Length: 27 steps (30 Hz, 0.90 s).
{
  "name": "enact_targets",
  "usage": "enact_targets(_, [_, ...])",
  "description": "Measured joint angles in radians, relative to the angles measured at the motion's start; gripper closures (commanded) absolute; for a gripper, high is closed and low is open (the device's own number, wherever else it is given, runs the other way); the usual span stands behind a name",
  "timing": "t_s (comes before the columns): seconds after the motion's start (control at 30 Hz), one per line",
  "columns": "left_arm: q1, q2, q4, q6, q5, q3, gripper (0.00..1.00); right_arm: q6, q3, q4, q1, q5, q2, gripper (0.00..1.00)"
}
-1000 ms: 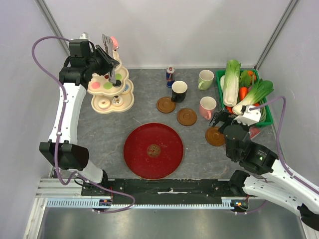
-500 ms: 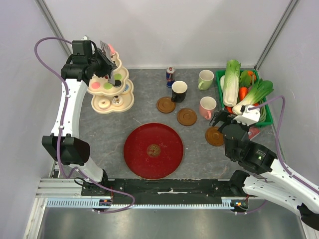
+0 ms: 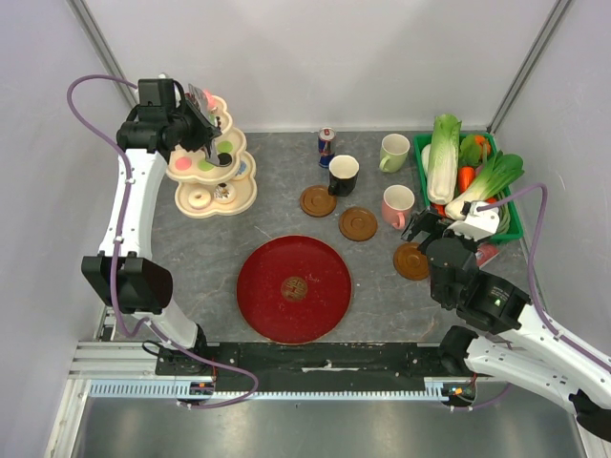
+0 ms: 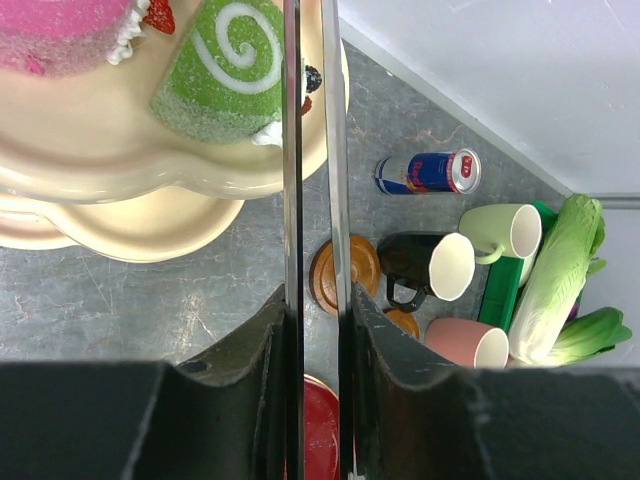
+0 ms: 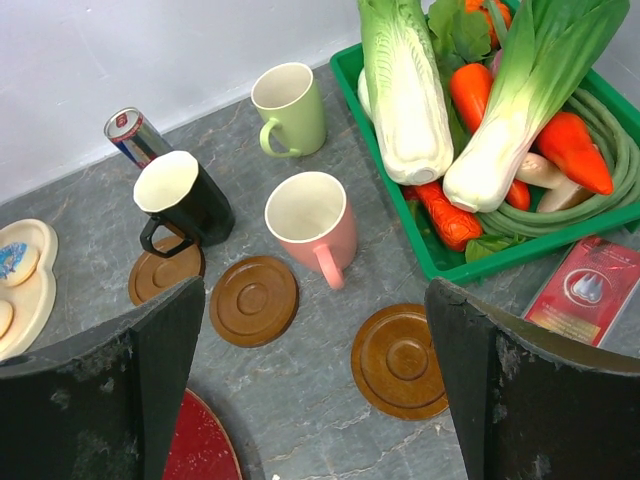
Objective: Serve the afternoon tea
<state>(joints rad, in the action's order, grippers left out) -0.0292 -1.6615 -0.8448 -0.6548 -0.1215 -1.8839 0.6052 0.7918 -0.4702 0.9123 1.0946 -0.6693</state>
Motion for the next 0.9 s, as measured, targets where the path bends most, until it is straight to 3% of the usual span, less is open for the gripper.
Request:
enact_targets(0.4, [0.001,0.009,-0.015,0.0,0.0,-0.004,0.55,0.0,0.0,0.006,0.0,-0.001,0.0,0.02])
enact_targets(0.9, [0.001,0.077,-0.027,0.0,-0.004,-0.025,0.52,0.0,0.0,0.007,0.0,-0.001,0.0,0.02])
